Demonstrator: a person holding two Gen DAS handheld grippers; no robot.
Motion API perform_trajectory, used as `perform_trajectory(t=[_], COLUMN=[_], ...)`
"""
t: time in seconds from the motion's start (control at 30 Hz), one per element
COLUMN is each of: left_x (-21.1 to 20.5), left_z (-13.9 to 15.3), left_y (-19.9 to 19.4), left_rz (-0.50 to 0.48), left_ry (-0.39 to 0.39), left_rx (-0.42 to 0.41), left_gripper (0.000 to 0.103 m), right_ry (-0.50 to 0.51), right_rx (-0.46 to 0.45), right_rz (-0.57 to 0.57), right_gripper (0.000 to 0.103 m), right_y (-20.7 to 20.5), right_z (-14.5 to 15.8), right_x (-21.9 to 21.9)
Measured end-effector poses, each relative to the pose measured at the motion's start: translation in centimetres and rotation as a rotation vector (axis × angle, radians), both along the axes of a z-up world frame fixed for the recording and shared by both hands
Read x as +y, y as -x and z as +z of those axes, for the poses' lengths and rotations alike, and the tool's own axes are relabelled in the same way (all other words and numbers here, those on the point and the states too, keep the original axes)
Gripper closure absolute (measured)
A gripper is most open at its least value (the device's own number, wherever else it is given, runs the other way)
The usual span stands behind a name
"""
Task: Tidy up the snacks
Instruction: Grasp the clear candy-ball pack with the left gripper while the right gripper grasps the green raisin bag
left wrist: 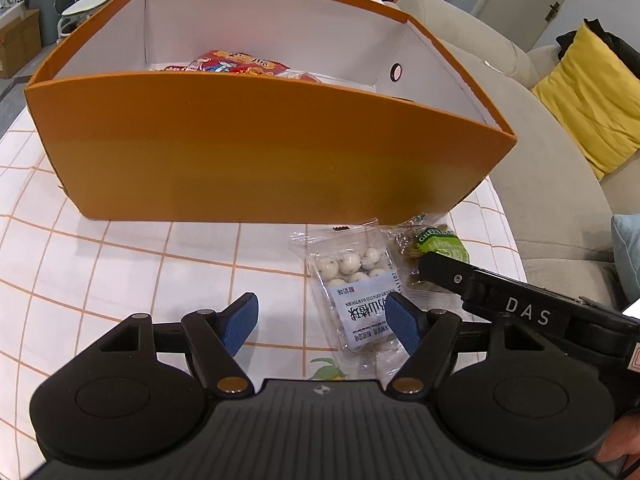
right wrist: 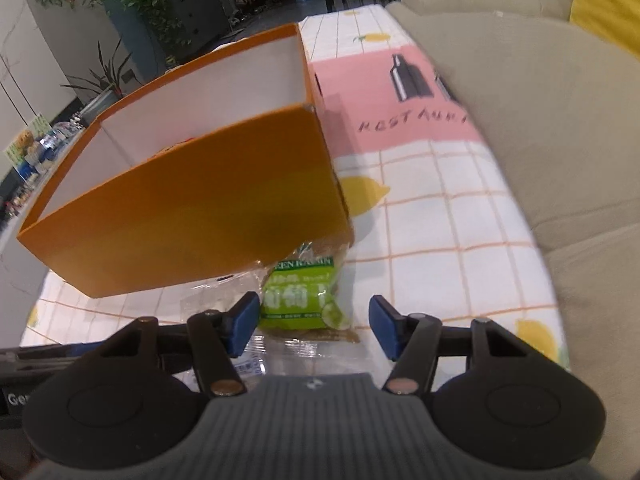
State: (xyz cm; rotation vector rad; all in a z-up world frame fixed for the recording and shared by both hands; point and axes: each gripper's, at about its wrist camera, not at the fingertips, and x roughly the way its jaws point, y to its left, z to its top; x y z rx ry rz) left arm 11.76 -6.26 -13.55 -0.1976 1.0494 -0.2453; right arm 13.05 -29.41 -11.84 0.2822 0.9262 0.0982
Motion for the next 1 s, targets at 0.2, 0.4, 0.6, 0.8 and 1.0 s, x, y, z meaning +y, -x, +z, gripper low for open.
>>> perform_trajectory(t=[0.2,0.4,0.6,0.8,1.0], left_x=[-0.5,-1.8,-4.0,-5.8,-6.0], left_z=[0.0,0.1,-0.4,-1.4,-1.7], left_y=[-0.1,-0.7,-1.7,-2.0,-2.2], left_rz=[0.000,0.052,0.092,0.091,0.094], left_ry=[0.007,0.012,-0.033,-0.107,-0.160], left_rx=[0.012,0.047,0.085,0.108,0.082], left_gripper=[0.015,0.014,0.013,0.014,0.014], right_ry=[-0.004,0.077,0.079,0.069,0.091], right_rx=[0.005,0.013,0.036,0.045,0.038], right_rz=[0.018,0.020,0.018,0.022,0.035], right_gripper=[0.059,0.061,0.061,0.061,0.061], right_y=[0.4,1.8,2.7,2.8,2.8], right_z=[0.3,1.0,1.0,0.7,0.4], right_x=[-0.2,-1.1,-1.7,-1.8,-1.4])
